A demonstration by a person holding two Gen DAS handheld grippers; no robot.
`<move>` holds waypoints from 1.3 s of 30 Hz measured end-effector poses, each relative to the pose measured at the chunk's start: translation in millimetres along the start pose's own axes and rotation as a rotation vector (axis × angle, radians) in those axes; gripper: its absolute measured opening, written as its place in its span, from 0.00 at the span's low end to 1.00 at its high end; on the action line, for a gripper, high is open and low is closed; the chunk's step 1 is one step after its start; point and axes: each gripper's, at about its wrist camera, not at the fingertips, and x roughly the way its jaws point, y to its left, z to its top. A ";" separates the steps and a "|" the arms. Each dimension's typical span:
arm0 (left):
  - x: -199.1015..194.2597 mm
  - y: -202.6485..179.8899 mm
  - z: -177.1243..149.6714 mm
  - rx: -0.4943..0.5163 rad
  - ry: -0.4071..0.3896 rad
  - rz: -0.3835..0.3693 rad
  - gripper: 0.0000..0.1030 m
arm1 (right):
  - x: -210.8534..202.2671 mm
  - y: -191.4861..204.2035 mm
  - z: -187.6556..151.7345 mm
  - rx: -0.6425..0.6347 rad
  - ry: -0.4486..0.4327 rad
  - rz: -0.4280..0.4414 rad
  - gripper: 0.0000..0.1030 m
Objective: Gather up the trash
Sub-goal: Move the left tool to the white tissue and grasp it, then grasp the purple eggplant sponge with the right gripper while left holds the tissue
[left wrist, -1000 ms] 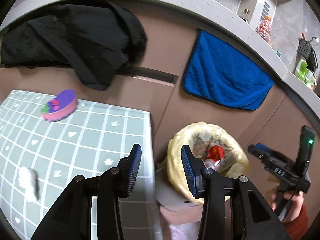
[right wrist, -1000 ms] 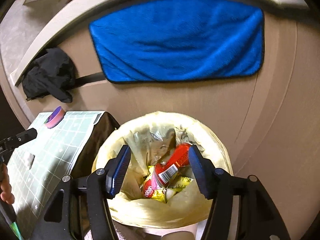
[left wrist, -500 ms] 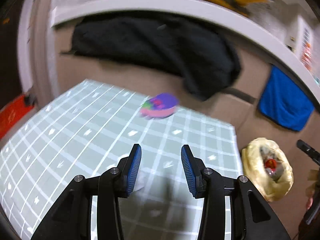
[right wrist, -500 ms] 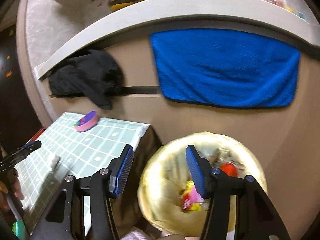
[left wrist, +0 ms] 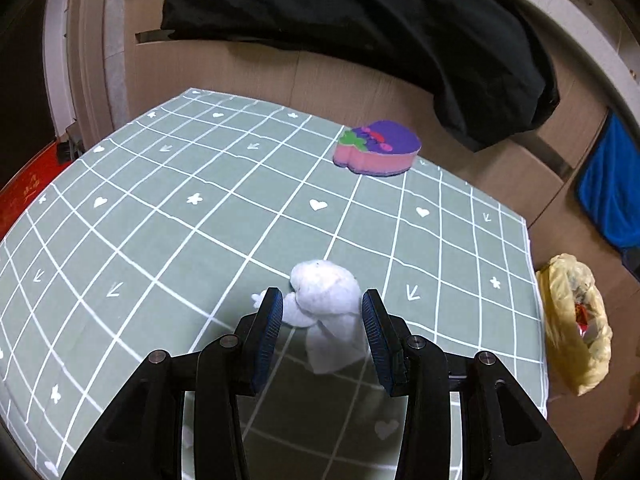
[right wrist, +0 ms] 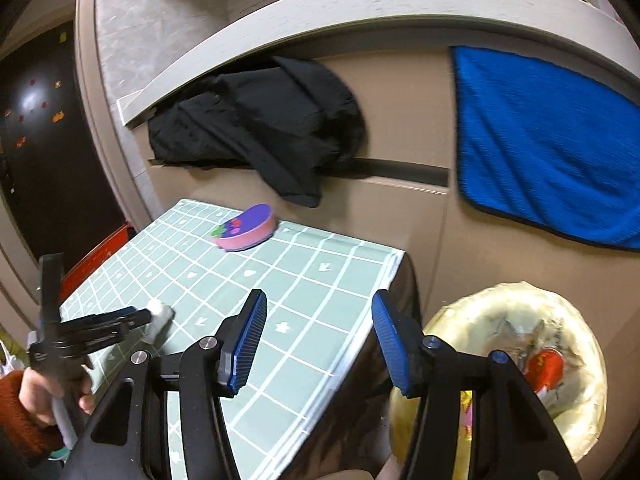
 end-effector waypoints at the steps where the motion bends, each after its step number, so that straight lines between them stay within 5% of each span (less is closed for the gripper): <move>1: 3.7 -1.1 0.5 0.004 0.007 0.005 0.41 | 1.6 2.6 0.4 -0.002 0.001 0.004 0.50; 5: 13.9 0.3 1.7 -0.004 0.047 0.011 0.40 | 12.8 11.1 2.5 -0.006 0.016 0.021 0.50; 10: 12.8 11.8 1.7 -0.008 0.045 0.006 0.16 | 34.0 26.2 9.4 -0.008 0.048 0.052 0.50; 13: 3.0 24.3 2.0 -0.031 0.025 -0.005 0.10 | 47.4 39.6 16.9 -0.013 0.063 0.077 0.50; 22: -67.9 73.6 13.0 -0.100 -0.122 -0.055 0.09 | 110.9 96.2 51.2 -0.056 0.109 0.160 0.50; 26: -87.7 94.2 17.7 -0.082 -0.157 -0.031 0.09 | 156.0 124.2 56.5 -0.197 0.120 0.093 0.50; 31: -86.8 118.2 21.2 -0.101 -0.146 -0.031 0.09 | 209.2 141.3 59.3 -0.349 0.115 0.022 0.49; 39: -65.0 128.7 24.8 -0.114 -0.098 -0.021 0.09 | 270.0 157.8 75.7 -0.459 0.157 0.093 0.45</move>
